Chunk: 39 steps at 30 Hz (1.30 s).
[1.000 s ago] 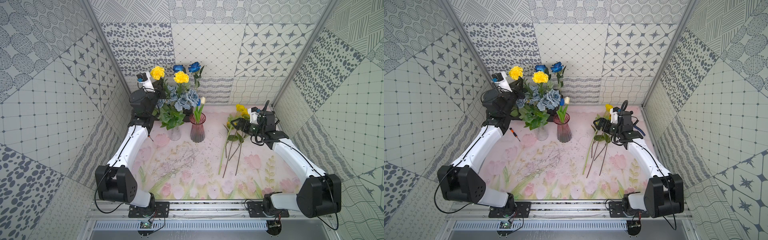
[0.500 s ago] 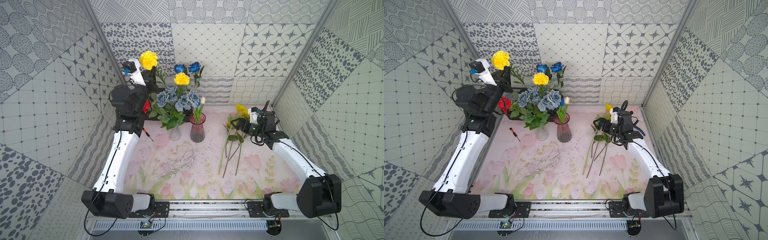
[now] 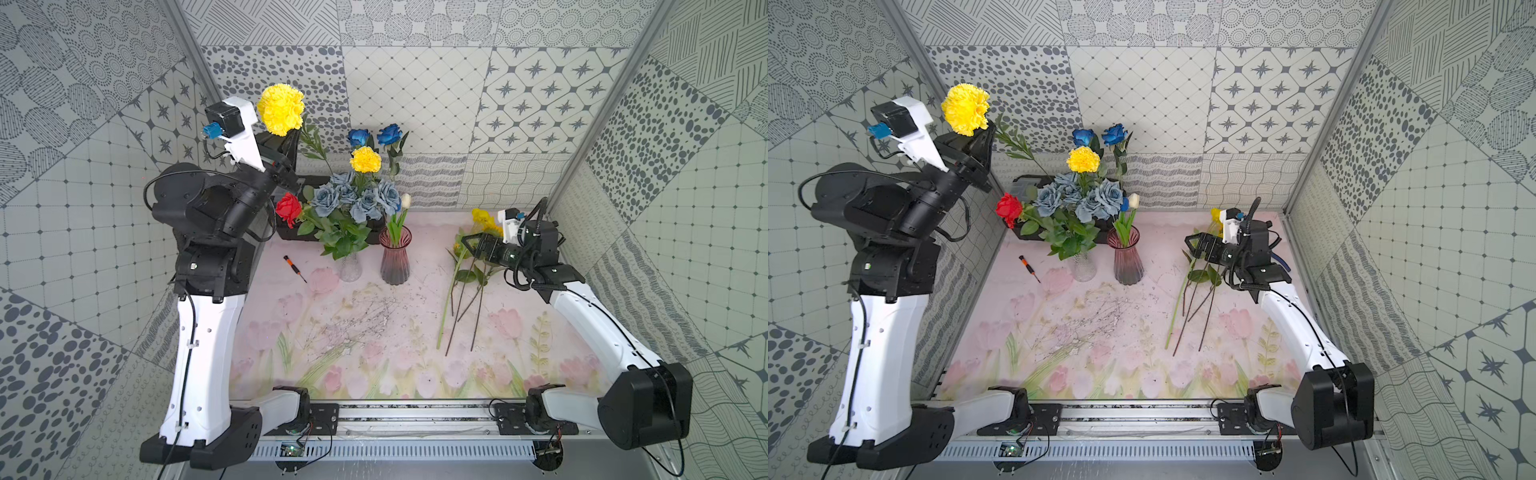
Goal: Pick out yellow flowers from the vase
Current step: Pick up the flower from the vase, then place the flower at the center of the board.
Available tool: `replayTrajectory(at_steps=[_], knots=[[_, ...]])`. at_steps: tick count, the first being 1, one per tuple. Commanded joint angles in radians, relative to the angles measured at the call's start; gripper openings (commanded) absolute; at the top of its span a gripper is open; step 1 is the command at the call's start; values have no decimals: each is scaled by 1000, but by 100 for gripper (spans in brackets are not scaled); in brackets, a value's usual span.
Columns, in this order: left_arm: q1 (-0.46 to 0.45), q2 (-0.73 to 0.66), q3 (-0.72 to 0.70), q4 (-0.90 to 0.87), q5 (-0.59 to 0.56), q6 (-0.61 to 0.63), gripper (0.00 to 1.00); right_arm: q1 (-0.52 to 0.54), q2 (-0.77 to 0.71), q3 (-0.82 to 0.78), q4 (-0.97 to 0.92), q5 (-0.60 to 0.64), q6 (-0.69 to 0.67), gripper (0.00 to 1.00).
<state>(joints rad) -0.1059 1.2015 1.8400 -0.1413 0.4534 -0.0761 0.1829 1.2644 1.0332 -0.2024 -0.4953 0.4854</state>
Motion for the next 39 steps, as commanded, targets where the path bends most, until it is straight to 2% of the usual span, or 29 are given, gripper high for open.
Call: replayTrajectory(at_steps=[1,7,12,18,23,28,35,39], knots=[[6,-48,36,-272,264,-5,10,49,-20,51,81,-58,-73,98],[6,-52,-7,-284,505,-132,11,207,-29,139,112,-144,-203,98],[5,-90,-177,-114,549,-271,11,321,-51,153,200,-191,-245,98],[-22,-74,-251,-24,599,-374,12,448,-5,216,215,-196,-313,98],[-65,-59,-232,-34,608,-368,12,498,52,250,267,-157,-329,98],[-104,-35,-122,-111,585,-305,12,514,74,273,283,-127,-340,98],[-111,-5,-21,-138,565,-285,12,514,54,259,278,-116,-340,98],[-111,-1,34,-210,520,-213,12,514,38,242,270,-100,-344,98]])
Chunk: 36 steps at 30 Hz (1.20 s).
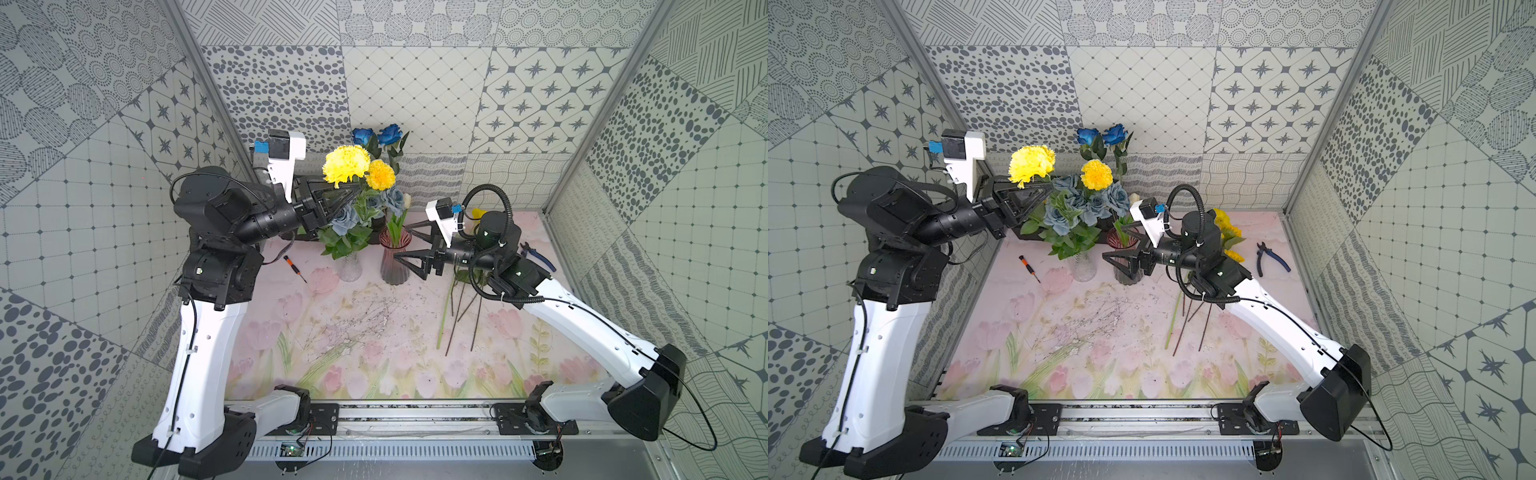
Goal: Pick out yellow flowers from the vase
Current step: Place the flower at the center of the board.
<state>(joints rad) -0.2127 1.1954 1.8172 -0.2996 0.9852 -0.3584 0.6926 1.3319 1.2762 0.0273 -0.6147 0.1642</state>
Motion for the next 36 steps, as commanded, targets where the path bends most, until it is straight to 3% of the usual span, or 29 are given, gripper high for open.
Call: replayTrajectory(at_steps=[1,8,17,27,36], knots=[[-4,8,74,-74,-26,91,12,4,-31,-4,40,20,-23,98],[-4,24,128,-120,-113,155,11,5,-31,-18,48,29,-11,98],[-5,56,132,-138,-96,164,11,4,-34,-4,35,-12,-7,98],[-6,-11,-163,132,-138,-2,11,32,14,34,53,-122,29,94],[-21,-21,-337,406,-193,-180,12,71,100,43,121,-112,70,89]])
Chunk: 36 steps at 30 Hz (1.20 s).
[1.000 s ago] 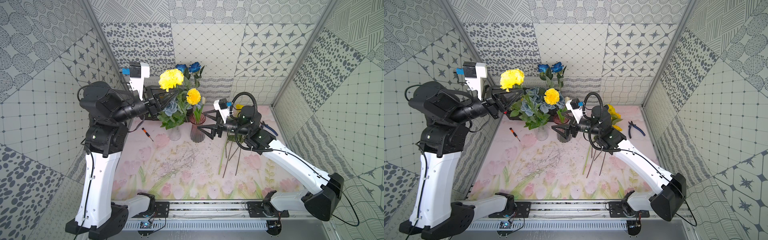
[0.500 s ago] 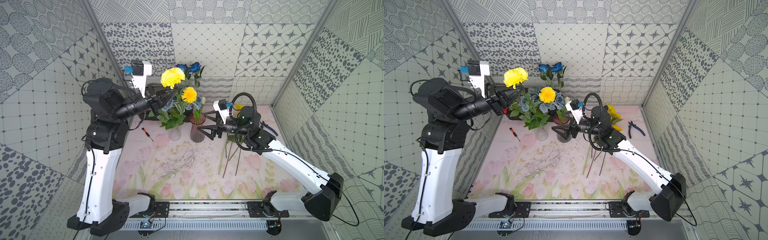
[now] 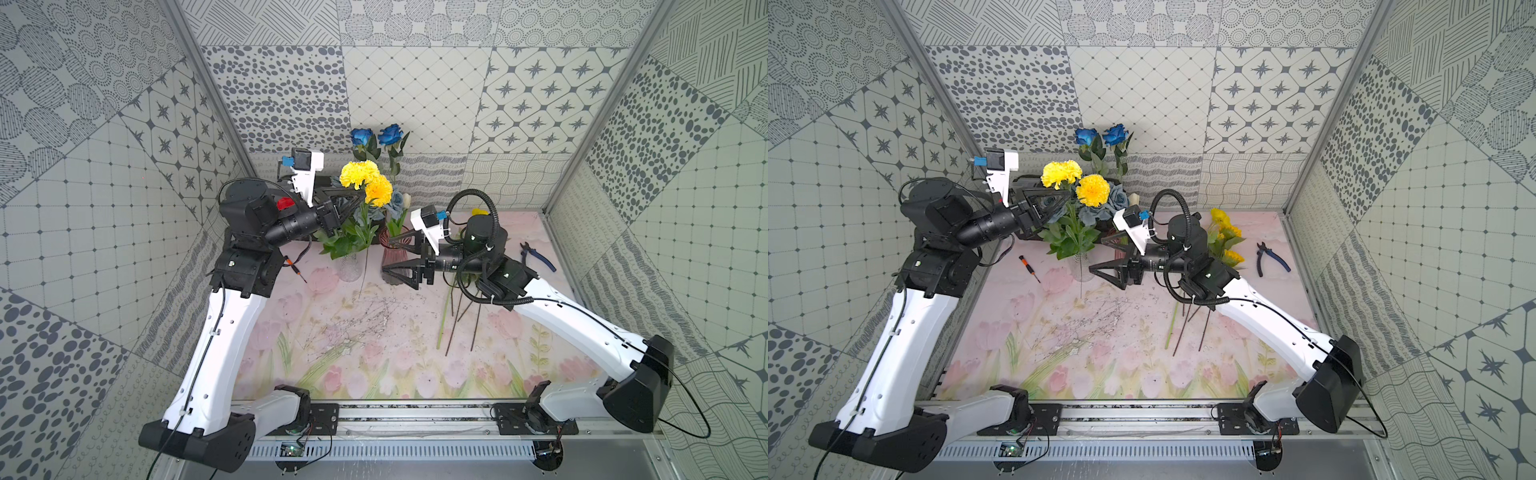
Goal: Pick out yellow flowers from the vase
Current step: Place the flower at the center of the board.
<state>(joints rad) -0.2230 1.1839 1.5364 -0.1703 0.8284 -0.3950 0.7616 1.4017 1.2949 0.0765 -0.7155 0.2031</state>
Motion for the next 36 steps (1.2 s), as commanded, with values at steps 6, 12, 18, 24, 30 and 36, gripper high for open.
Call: replayTrajectory(at_steps=[6,12,18,24,30,36], knots=[[-45,-12,-102,361,-45,-185,12,10,93,47,127,-18,68,76],[-53,-20,-129,424,-41,-228,12,10,126,52,168,-16,88,58],[-56,-27,-128,420,-35,-228,12,10,122,47,175,-11,85,28],[-55,-34,-126,398,-48,-205,13,11,108,38,168,2,80,5],[-56,-36,-122,368,-58,-191,25,10,95,32,170,15,79,0],[-56,-57,-111,262,-51,-107,67,5,62,27,136,64,54,0]])
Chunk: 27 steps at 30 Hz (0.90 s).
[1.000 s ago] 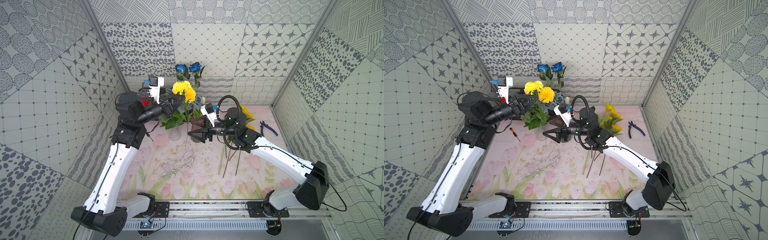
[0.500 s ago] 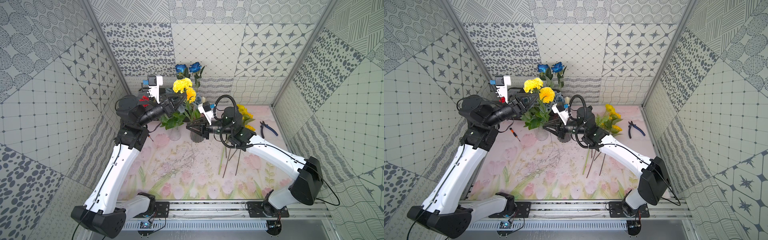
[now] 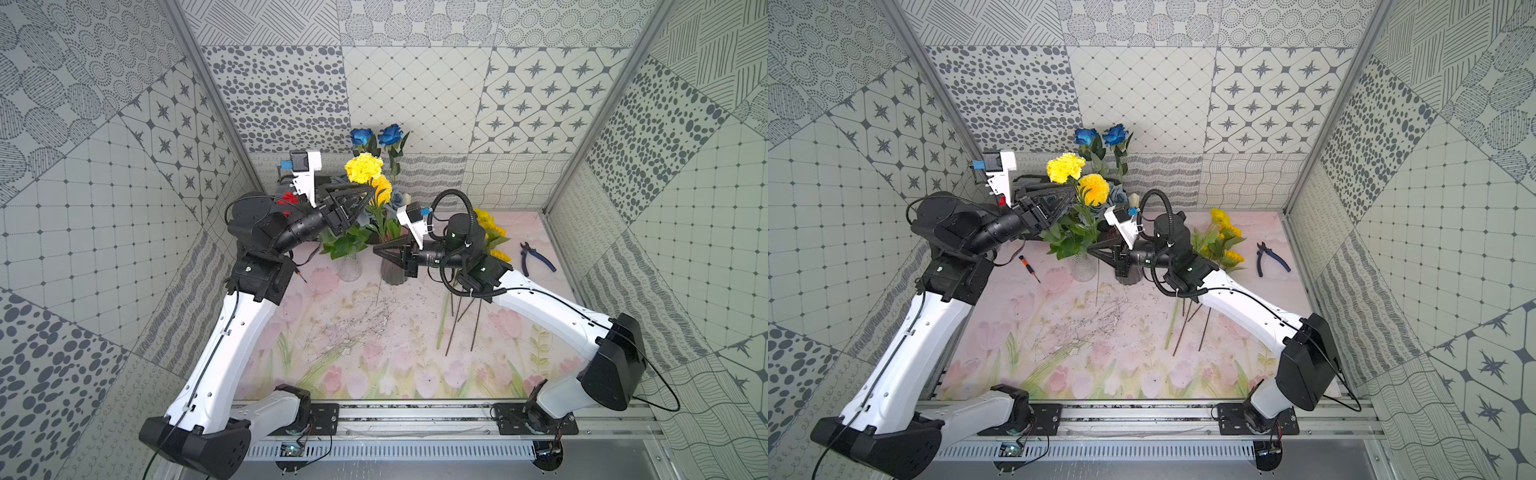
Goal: Pick out yellow flowers from the vase
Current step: Place the flower at the center of the board.
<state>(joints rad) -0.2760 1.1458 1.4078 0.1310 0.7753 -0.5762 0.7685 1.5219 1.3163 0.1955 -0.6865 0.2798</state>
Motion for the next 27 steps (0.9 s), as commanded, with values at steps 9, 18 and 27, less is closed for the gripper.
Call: replayTrajectory(at_steps=[9,18,27], knots=[[-3,-99,-1,-295,-94,292,91,-111,-176,-48,-37,145,-3,0],[-2,-141,-89,-339,-336,383,91,-357,-270,-108,-313,300,95,0],[-1,-122,-141,-318,-367,394,89,-536,-141,-186,-536,272,161,0]])
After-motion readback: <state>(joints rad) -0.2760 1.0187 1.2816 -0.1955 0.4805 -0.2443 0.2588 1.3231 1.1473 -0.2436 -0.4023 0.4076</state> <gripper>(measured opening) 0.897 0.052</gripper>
